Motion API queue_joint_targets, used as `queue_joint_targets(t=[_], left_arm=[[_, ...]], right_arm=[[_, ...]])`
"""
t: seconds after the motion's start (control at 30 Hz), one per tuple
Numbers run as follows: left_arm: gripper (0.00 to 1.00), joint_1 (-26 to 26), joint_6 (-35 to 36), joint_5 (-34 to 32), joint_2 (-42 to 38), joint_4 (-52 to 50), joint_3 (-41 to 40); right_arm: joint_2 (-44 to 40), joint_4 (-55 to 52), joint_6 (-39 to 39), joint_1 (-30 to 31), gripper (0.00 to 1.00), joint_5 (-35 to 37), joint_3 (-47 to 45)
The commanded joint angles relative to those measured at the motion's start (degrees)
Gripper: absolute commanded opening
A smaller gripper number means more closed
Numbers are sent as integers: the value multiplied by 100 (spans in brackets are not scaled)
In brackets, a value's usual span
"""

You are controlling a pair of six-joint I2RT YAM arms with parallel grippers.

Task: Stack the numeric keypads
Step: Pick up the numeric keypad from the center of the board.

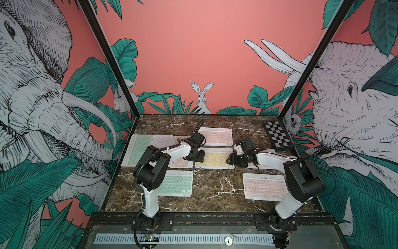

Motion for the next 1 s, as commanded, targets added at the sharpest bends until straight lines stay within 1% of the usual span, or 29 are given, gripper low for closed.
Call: queue_joint_targets(t=[0.0,0.6,0.97], left_arm=[[57,-6,77,-178,-132,-267,49],[57,-13,92,-73,45,-223,71],[57,-84,149,-115,197,-247,150]], right_arm=[[106,-23,28,36,65,-48,70],[203,63,66,51,65,-61,37],[96,-96,35,49,65,170,60]])
